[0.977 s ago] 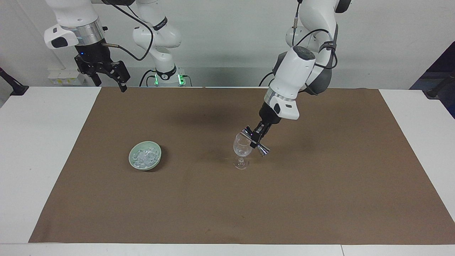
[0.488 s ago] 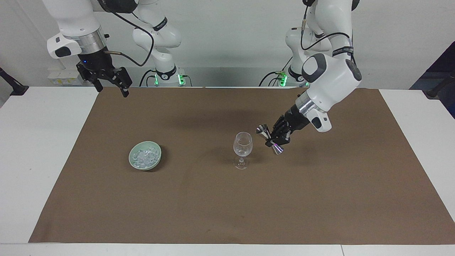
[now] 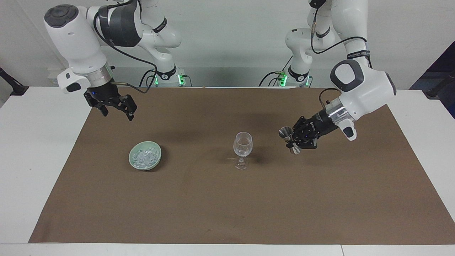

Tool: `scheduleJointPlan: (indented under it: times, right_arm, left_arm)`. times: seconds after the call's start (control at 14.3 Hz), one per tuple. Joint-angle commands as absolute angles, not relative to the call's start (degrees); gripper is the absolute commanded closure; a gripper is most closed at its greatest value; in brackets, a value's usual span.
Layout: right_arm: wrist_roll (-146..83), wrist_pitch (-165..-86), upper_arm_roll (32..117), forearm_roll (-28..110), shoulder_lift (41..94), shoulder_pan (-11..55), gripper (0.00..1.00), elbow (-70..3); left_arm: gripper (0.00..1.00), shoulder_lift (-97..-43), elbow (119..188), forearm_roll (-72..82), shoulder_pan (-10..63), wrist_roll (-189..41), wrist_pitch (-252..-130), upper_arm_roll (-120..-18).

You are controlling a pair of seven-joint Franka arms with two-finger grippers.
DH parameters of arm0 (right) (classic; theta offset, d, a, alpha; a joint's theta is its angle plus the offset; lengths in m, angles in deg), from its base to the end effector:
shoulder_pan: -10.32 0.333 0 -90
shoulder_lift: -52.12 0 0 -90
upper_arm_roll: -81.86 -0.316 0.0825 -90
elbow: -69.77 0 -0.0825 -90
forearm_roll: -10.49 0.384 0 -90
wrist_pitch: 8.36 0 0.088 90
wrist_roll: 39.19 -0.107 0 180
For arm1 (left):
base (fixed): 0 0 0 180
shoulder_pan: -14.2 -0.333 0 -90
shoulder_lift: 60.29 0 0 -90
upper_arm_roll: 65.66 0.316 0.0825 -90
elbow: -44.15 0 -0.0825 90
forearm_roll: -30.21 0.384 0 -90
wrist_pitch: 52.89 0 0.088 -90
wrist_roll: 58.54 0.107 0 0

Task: Pour wine and add ice with both arms
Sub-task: 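Draw back the left gripper while the right gripper reaches the ice tin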

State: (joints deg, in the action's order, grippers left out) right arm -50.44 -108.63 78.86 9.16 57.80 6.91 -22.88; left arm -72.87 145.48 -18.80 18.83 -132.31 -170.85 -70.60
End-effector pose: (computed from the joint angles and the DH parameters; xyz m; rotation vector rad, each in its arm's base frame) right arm 0.5968 -0.0077 0.5614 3.1110 -0.3123 0.0555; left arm 0.6216 -0.1418 0.4607 1.7739 1.6830 -0.6097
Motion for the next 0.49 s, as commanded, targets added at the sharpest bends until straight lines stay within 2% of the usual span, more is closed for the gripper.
scheduleJointPlan:
  times: [0.0,0.42]
  right_arm:
    - [-47.9,-113.29,78.52,9.34,57.04,6.02,0.0,-28.13]
    - [-47.37,-120.48,78.52,9.43,59.5,5.49,0.0,-32.88]
  left_arm:
    - [1.0,-72.15,148.03,-24.53,15.45,-132.19,-170.05,-71.19]
    - [1.0,-72.15,151.81,-32.27,10.08,-132.2,-170.05,-71.19]
